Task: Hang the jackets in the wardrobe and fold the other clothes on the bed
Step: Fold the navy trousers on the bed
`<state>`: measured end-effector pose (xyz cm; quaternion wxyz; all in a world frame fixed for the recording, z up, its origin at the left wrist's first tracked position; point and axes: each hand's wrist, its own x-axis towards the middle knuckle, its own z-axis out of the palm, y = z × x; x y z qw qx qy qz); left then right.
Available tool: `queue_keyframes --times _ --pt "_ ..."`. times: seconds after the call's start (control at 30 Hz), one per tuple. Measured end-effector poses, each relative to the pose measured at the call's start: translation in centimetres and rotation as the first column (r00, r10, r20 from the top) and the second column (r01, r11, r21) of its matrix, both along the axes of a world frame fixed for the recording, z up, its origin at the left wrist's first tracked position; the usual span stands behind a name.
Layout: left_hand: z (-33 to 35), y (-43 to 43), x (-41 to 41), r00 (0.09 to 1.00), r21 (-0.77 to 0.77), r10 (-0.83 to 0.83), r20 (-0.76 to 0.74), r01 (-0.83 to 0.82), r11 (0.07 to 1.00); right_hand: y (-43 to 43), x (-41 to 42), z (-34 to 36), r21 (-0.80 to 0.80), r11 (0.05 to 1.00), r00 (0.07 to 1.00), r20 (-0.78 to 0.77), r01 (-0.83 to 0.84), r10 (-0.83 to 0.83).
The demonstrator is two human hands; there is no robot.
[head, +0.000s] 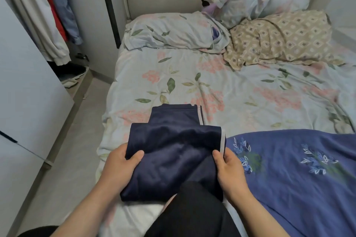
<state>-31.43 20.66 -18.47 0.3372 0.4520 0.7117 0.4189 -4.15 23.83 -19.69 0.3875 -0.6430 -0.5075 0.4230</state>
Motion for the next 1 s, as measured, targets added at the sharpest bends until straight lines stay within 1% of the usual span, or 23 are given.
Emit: queue_keyframes --times 0.2,0.23,0.33,0.4,0.5,0.53,0.57,0.6,0.63,0.67,0.7,0.73,0.77,0.8,0.83,0.87,0.93,1.0 --pt "-0.4 5.8 -0.9 0.999 0.044 0.022 -0.043 -0.020 0.999 6.2 -1.3 0.7 0.085 0.996 0.984 0.179 -0.021 0.005" --pt "-0.5 7.0 -1.1 1.000 0.038 0.010 -0.029 -0.009 0.999 7.4 -1.5 0.7 0.087 0.996 0.978 0.207 -0.024 0.005" --pt "-0.9 10.3 -1.6 0.996 -0.012 -0.029 0.086 0.030 0.999 10.5 -1.8 0.0 0.044 0.998 0.965 0.263 -0.034 0.022" --pt "-1.7 11.9 -2.0 0.974 -0.082 -0.006 0.228 0.025 0.996 11.8 -2.0 -0.6 0.015 0.999 0.958 0.283 -0.042 0.036" --pt "-2.7 12.4 -2.5 0.871 -0.242 0.095 0.483 0.028 0.970 12.7 -2.2 -1.4 -0.026 0.999 0.964 0.265 -0.033 0.039" --pt "-2.9 12.2 -2.7 0.818 -0.274 0.115 0.563 0.053 0.960 12.7 -2.2 -1.5 -0.057 0.998 0.974 0.226 -0.020 0.032" --pt "-3.1 11.5 -3.0 0.751 -0.286 0.130 0.647 0.081 0.955 12.5 -2.1 -1.5 -0.095 0.996 0.988 0.152 -0.003 0.018" --pt "-3.2 10.6 -3.3 0.671 -0.277 0.136 0.729 0.107 0.955 12.2 -1.8 -1.4 -0.148 0.989 0.999 0.035 0.020 -0.015" --pt "-3.5 9.4 -3.7 0.597 -0.261 0.139 0.791 0.124 0.957 11.8 -1.4 -1.1 -0.236 0.971 0.991 -0.119 0.037 -0.067" --pt "-3.8 7.9 -4.0 0.538 -0.253 0.144 0.830 0.133 0.958 11.0 -0.9 -0.7 -0.345 0.938 0.954 -0.273 0.024 -0.124" --pt "-4.2 6.2 -4.2 0.500 -0.258 0.155 0.852 0.144 0.955 10.1 -0.2 -0.3 -0.427 0.904 0.904 -0.393 -0.017 -0.169" --pt "-4.7 4.4 -4.4 0.470 -0.266 0.162 0.868 0.162 0.950 9.0 0.6 -0.3 -0.467 0.881 0.868 -0.463 -0.070 -0.177" --pt "-5.1 3.0 -4.4 0.454 -0.262 0.153 0.878 0.187 0.947 7.8 1.4 -0.3 -0.472 0.873 0.858 -0.491 -0.119 -0.148" --pt "-5.2 2.0 -4.4 0.463 -0.244 0.120 0.878 0.218 0.945 6.3 2.1 -0.4 -0.459 0.874 0.861 -0.498 -0.162 -0.102" --pt "-5.1 1.4 -4.3 0.495 -0.218 0.063 0.867 0.262 0.940 4.8 2.6 -0.4 -0.429 0.879 0.858 -0.511 -0.208 -0.047" --pt "-4.7 1.2 -4.0 0.545 -0.199 -0.005 0.838 0.314 0.928 3.3 3.0 -0.5 -0.386 0.890 0.854 -0.520 -0.244 0.009" --pt "-3.6 1.2 -2.8 0.681 -0.212 -0.116 0.723 0.379 0.901 1.2 3.3 -0.6 -0.323 0.901 0.860 -0.501 -0.288 0.095" --pt "-3.1 1.0 -1.4 0.797 -0.246 -0.139 0.588 0.340 0.908 0.2 2.9 -0.4 -0.293 0.897 0.887 -0.420 -0.330 0.189"
